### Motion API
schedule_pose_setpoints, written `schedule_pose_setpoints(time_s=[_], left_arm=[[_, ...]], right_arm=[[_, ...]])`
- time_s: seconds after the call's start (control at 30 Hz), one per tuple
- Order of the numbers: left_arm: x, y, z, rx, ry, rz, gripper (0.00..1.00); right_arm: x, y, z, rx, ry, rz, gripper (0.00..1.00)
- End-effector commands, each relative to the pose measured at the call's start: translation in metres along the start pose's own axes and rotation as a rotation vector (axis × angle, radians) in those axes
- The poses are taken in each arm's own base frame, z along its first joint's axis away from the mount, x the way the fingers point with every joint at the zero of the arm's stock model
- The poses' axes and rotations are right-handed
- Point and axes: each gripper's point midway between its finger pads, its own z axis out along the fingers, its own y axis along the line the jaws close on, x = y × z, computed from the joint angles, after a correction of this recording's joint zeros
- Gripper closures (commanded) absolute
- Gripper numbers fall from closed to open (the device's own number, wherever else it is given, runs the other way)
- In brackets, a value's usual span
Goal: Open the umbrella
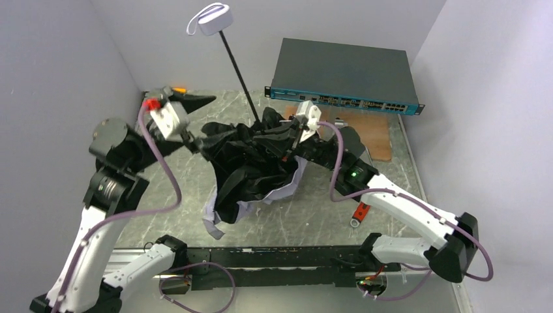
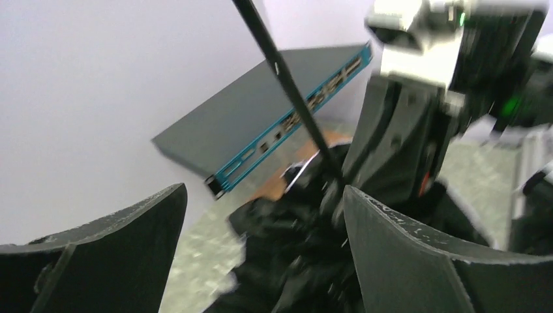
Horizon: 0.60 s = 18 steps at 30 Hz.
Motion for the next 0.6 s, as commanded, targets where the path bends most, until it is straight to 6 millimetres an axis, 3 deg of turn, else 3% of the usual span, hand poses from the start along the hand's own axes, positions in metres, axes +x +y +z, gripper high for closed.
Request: schedule_pose_setpoints(time_s=[0.0, 0.17, 0.27, 0.47, 0.57], left_arm=[[-0.047, -0.015, 0.023, 0.187, -0.146, -0.309, 0.09], [-0.058, -0.016, 0.035, 0.260, -0.202, -0.344, 0.21], [-0.045, -0.016, 0.044, 0.274, -0.203, -0.378, 0.32], [-0.034, -0.015, 0.059, 0.292, -0.223, -0.468, 0.66], [-0.026, -0.028, 0.061, 0.358, -0.206, -0.475, 0.67]], right_arm=[[-0.052, 0.000, 0.018, 0.017, -0.217, -0.158, 1.00], [-0.051, 0.007, 0.020, -0.008, -0.194, -0.175, 1.00], [-0.053, 0.009, 0.023, -0.015, -0.194, -0.178, 1.00], [-0.049, 0.012, 0.033, -0.028, -0.180, -0.174, 1.00], [-0.047, 0.006, 0.034, -0.004, -0.176, -0.185, 1.00]])
